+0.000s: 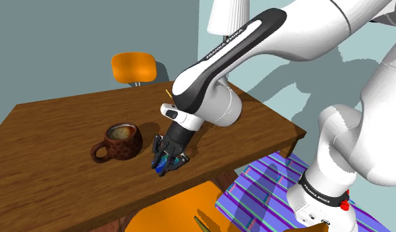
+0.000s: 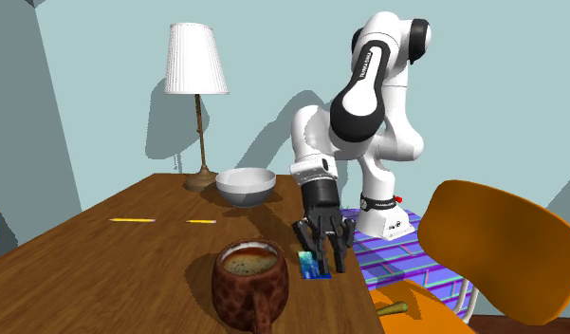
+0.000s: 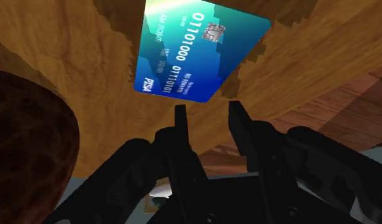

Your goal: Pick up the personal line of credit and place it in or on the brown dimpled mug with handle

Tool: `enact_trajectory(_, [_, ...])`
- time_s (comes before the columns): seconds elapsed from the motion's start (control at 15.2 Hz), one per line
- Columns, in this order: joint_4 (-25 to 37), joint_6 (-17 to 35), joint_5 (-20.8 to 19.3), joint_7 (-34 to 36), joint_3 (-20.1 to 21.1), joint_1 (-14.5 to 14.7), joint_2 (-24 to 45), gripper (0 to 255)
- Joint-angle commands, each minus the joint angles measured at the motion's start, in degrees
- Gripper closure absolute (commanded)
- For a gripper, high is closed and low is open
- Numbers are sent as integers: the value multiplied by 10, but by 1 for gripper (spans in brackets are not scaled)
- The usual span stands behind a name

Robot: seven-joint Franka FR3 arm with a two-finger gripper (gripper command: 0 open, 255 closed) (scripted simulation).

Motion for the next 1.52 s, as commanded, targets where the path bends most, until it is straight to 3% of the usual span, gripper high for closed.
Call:
enact_trajectory(0.0, [-12, 21, -98, 136, 3, -4, -13, 0])
enact_trajectory(0.07, [-23, 27, -213, 283, 8, -15, -27, 0])
enact_trajectory(0.2, [-24, -14, -440, 567, 30, -59, -53, 0])
enact_trajectory(0.33, [5, -109, -593, 782, 57, -102, -69, 0])
enact_trajectory(0.4, [24, -157, -634, 851, 71, -119, -72, 0])
enact_trajectory(0.92, [11, -95, -637, 854, 75, -118, -23, 0])
enact_trajectory(1.39, [11, -95, -637, 854, 75, -118, -23, 0])
enact_trajectory(1.45, [11, -95, -637, 854, 75, -118, -23, 255])
